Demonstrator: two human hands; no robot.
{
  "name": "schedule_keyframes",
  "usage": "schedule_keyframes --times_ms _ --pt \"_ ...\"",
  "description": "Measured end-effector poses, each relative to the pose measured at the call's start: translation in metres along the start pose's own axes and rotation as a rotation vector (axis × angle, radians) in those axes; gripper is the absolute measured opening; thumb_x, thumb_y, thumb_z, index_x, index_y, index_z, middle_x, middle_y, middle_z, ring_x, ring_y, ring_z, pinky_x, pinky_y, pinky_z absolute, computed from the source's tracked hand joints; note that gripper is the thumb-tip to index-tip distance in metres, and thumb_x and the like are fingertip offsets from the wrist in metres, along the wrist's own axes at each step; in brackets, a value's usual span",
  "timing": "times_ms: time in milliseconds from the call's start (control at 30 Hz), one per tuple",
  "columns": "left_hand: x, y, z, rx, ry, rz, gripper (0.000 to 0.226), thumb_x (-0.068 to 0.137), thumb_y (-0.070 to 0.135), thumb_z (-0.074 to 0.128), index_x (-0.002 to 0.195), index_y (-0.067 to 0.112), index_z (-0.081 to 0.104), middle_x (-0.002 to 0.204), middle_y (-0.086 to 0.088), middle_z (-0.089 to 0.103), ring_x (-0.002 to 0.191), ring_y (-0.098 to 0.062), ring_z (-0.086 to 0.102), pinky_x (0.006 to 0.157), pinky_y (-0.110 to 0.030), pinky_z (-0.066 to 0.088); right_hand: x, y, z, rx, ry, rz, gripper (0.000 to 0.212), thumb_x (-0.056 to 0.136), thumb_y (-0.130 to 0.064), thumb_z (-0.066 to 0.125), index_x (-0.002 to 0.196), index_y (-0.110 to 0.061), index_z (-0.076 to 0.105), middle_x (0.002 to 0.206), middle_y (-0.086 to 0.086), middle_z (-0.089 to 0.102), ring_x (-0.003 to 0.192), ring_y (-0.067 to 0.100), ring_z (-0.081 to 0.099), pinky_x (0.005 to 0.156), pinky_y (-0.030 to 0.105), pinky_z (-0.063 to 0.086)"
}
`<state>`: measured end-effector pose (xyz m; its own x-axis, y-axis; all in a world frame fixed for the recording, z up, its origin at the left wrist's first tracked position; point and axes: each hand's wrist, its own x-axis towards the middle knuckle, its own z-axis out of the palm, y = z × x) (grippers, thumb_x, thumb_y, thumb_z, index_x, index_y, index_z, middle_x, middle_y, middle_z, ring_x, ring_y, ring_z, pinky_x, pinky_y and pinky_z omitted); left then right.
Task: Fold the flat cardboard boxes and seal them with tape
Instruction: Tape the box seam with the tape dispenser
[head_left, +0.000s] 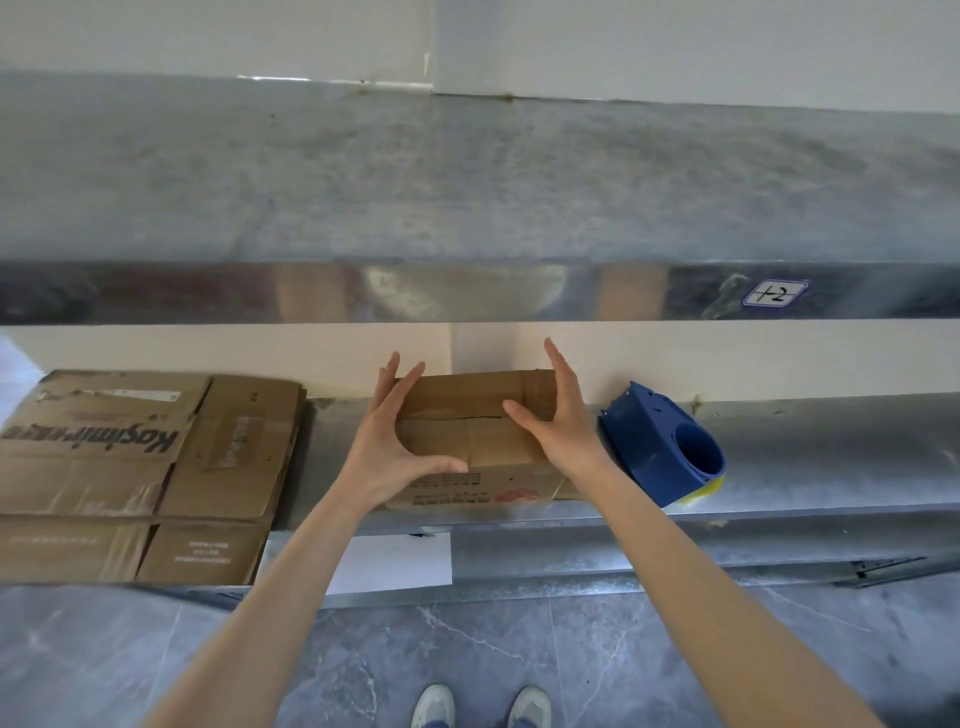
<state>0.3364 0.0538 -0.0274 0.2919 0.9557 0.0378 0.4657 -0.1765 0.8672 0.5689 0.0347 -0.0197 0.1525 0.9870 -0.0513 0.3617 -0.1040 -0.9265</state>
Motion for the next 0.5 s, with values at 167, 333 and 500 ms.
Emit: schedule_keyframes --times_ms 167,333,500 --pt "0.001 -0.003 0.007 -0.265 0.070 -0.184 0.112 0.060 0.069 0.078 0.152 0.049 0.017 0.160 0.017 0.021 0.144 -0.008 0.029 0.117 -0.041 0.033 0.000 -0.001 0.005 0.062 0.046 0.101 0.122 0.064 -0.053 0.086 0.155 -0.043 0.006 0.163 -0.013 0.018 0.145 0.009 0.022 0.115 0.034 0.027" --pt "0.005 -0.002 0.012 -0.183 0.166 -0.185 0.075 0.080 0.049 0.076 0.141 0.039 0.034 0.136 0.009 0.048 0.123 -0.012 0.050 0.103 -0.039 0.048 0.005 0.004 0.005 0.033 0.047 0.123 0.088 0.068 -0.048 0.087 0.137 -0.035 0.034 0.141 -0.008 0.041 0.131 0.016 0.042 0.104 0.031 0.042" --pt "0.006 0.003 0.013 -0.124 0.218 -0.158 0.057 0.082 0.040 0.077 0.126 0.037 0.040 0.120 0.008 0.055 0.108 -0.010 0.055 0.089 -0.032 0.049 0.008 0.003 0.006 0.004 0.035 0.109 0.075 0.071 -0.042 0.087 0.126 -0.033 0.036 0.130 -0.004 0.044 0.119 0.016 0.048 0.093 0.031 0.048"
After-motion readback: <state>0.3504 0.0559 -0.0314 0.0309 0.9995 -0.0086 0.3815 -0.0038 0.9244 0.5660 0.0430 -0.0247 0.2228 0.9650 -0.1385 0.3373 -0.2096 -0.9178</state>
